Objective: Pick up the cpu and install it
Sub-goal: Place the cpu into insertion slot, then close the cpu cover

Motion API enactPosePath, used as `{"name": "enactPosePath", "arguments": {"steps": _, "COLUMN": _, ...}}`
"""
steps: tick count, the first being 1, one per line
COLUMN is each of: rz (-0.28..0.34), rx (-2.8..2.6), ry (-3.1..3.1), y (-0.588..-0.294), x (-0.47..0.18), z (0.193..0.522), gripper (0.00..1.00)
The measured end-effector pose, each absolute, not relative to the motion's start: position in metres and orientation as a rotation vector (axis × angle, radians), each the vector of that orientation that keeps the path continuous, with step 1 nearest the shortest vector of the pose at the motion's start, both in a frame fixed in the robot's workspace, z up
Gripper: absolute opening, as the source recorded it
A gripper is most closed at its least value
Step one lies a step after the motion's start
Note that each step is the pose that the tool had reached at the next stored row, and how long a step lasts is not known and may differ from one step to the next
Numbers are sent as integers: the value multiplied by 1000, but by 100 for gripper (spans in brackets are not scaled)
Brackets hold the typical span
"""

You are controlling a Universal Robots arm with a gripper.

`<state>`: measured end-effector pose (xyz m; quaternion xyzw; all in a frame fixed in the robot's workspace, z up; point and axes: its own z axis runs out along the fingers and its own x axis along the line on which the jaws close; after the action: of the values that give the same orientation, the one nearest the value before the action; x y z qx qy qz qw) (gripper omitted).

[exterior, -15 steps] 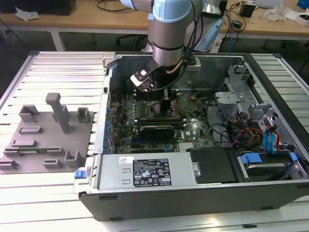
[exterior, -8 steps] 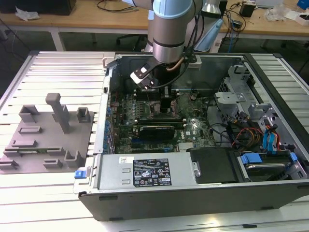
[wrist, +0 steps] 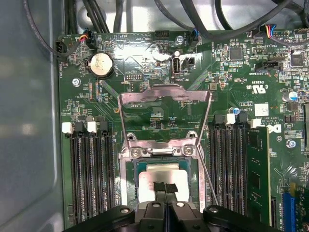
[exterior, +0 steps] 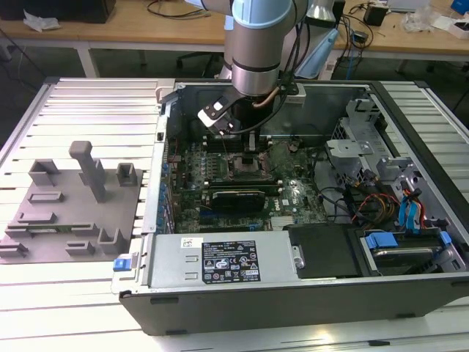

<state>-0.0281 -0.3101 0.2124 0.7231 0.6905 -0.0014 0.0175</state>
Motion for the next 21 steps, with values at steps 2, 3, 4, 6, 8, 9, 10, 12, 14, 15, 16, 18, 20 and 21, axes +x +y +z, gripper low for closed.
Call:
{"name": "enactPosePath", "arguments": {"steps": 2, "rz": -4, "rx": 2247, "ry": 2145, "y": -310, "x": -28, "z": 212, "gripper": 11}}
{"name": "enactPosePath", "arguments": {"steps": 3, "rz": -4, "rx": 2247, "ry": 2145, "y": -310, "x": -28, "z": 212, "gripper": 11}}
{"name": "enactPosePath", "arguments": {"steps": 4, "rz": -5, "rx": 2247, "ry": 2145, "y": -310, "x": -28, "z": 213, "gripper": 11}}
{"name": "enactPosePath", "arguments": {"steps": 6, "rz": -4, "rx": 2247, "ry": 2145, "y": -310, "x": -28, "z": 220, "gripper": 11}}
{"name": "enactPosePath", "arguments": {"steps": 8, "rz": -4, "rx": 2247, "ry": 2145, "y": -310, "x": -28, "z": 230, "gripper": 11}}
{"name": "enactPosePath", "arguments": {"steps": 9, "rz": -4, "rx": 2247, "ry": 2145, "y": -310, "x": -28, "z": 233, "gripper": 11}}
{"name": "enactPosePath", "arguments": {"steps": 10, "rz": -4, "rx": 2247, "ry": 2145, "y": -310, "x": -28, "z": 236, "gripper": 11}}
{"name": "enactPosePath", "arguments": {"steps": 12, "rz": -4, "rx": 2247, "ry": 2145, "y": -310, "x": -28, "z": 244, "gripper": 11}}
{"name": "enactPosePath", "arguments": {"steps": 14, "rz": -4, "rx": 2247, "ry": 2145, "y": -310, "x": -28, "z": 246, "gripper": 11}}
{"name": "enactPosePath", "arguments": {"steps": 15, "rz": -4, "rx": 2247, "ry": 2145, "y": -310, "x": -28, "z": 246, "gripper": 11}}
{"name": "enactPosePath", "arguments": {"steps": 16, "rz": -4, "rx": 2247, "ry": 2145, "y": -310, "x": -28, "z": 246, "gripper": 11}}
{"name": "enactPosePath", "arguments": {"steps": 18, "rz": -4, "rx": 2247, "ry": 2145, "y": -310, "x": -28, "z": 247, "gripper": 11}}
{"name": "enactPosePath", "arguments": {"steps": 20, "rz": -4, "rx": 2247, "ry": 2145, "y": -310, "x": -28, "z": 247, "gripper": 11}}
{"name": "enactPosePath", "arguments": {"steps": 21, "rz": -4, "rx": 2247, "ry": 2145, "y": -310, "x": -28, "z": 247, "gripper": 11}}
